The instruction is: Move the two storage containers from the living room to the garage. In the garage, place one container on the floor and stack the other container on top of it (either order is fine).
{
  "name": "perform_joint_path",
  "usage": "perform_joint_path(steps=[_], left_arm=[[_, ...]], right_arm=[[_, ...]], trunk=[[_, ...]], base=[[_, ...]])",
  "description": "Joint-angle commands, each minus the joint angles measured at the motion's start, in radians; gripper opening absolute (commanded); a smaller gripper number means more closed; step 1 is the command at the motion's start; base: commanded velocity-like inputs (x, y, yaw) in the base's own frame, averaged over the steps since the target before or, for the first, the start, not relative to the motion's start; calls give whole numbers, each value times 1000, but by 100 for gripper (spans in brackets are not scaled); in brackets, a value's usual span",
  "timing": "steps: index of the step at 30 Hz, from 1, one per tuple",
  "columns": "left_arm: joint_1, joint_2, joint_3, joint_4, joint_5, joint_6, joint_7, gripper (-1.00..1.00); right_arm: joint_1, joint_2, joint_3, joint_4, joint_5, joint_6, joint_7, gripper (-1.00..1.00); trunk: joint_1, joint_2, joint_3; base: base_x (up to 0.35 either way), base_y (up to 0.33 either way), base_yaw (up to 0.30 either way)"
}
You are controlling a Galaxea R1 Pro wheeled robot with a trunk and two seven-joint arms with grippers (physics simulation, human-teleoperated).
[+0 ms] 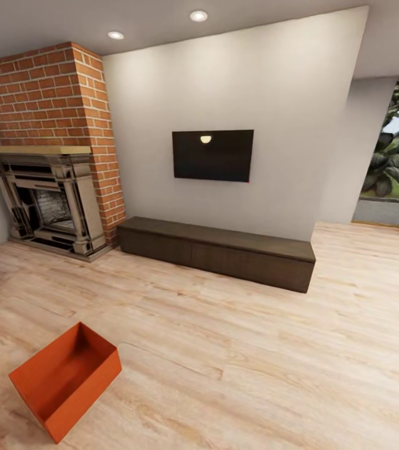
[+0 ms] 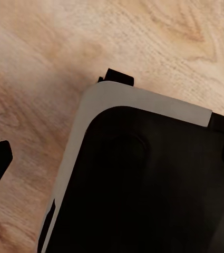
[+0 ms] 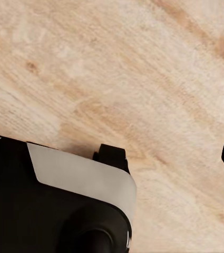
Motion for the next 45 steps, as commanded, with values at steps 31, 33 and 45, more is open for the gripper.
perform_joint_path(steps=[31,33,45], left_arm=[[0,0,1,-1,5,3,-4,100],[0,0,1,-1,4,2,-4,100],[0,0,-1,0,1,-4,-3,100]], right_arm=[[-1,-4,7,2,-7,-11,4,100],[-1,-3,7,2,-7,-11,4,100],[-1,-6,7,2,-6,-13,4,100]], trunk=[[1,0,-1],[1,0,-1],[1,0,-1]], base=[[326,0,0],[326,0,0],[181,0,0]])
